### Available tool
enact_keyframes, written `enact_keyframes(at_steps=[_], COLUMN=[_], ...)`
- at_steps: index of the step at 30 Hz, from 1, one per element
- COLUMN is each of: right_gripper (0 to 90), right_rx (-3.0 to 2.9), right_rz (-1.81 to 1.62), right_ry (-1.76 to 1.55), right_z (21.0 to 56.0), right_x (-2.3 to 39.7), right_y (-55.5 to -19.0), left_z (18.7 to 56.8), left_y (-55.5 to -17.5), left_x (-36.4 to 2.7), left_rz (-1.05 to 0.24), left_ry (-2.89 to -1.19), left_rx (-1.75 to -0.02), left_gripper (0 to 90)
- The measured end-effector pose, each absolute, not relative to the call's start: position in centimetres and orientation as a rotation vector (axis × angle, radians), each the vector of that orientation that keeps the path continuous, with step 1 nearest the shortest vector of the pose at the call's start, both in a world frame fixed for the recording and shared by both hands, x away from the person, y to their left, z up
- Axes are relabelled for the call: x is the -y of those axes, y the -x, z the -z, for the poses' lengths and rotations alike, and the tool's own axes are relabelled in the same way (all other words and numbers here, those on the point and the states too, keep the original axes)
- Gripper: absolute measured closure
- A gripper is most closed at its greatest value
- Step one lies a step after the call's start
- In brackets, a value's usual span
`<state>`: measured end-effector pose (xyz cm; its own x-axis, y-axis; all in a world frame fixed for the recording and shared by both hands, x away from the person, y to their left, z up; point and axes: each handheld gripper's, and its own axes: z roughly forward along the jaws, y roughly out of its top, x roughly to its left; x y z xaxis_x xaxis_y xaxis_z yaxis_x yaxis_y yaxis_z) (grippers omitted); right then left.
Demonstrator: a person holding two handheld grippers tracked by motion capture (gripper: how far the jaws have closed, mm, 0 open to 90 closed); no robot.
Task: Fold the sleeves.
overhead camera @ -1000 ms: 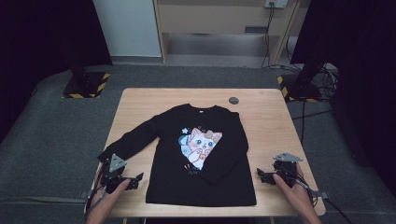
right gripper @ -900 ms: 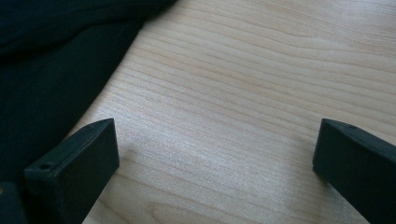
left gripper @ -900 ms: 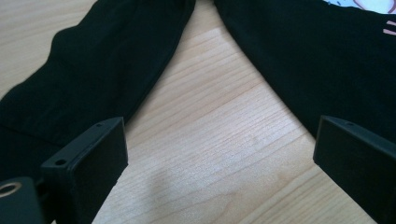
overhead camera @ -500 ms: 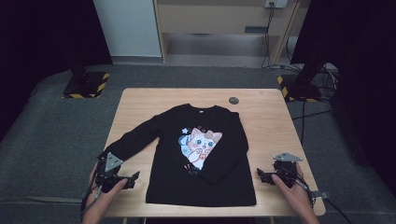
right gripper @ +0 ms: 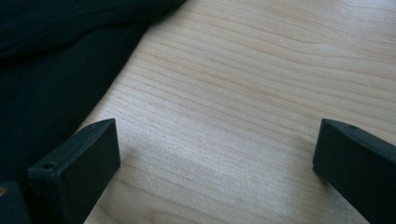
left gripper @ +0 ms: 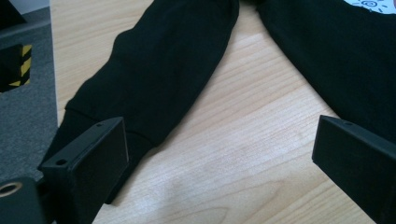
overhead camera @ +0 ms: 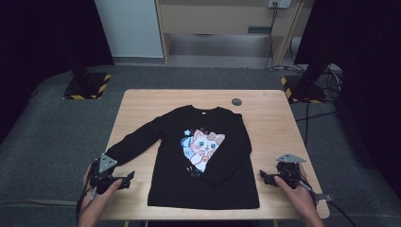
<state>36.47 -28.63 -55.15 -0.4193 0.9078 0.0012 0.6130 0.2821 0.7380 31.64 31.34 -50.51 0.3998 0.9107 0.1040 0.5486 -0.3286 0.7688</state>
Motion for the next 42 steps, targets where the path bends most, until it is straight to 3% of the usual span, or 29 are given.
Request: enact_keyframes(at_steps=[19, 33, 42], right_gripper=[0.8, 0.5, 0.7], right_rx=[-2.133, -2.150, -2.153], right_rz=[-0.939, -0.943, -0.944], right_ry=[-1.370, -1.349, -1.348], right_z=[55.1, 55.1, 55.1], right_x=[28.5, 28.3, 28.4], right_y=[-36.6, -36.4, -36.4], left_z=[48.6, 50.7, 52.0], left_y=[-35.1, -40.0, -40.7], left_x=[-34.9, -37.4, -39.1], left_rz=[-0.759, -0.745, -0.730], left_ry=[-1.969, -2.026, -2.017], left_rx=[-1.300, -1.406, -1.459], left_gripper=[3.6, 12.5, 14.6])
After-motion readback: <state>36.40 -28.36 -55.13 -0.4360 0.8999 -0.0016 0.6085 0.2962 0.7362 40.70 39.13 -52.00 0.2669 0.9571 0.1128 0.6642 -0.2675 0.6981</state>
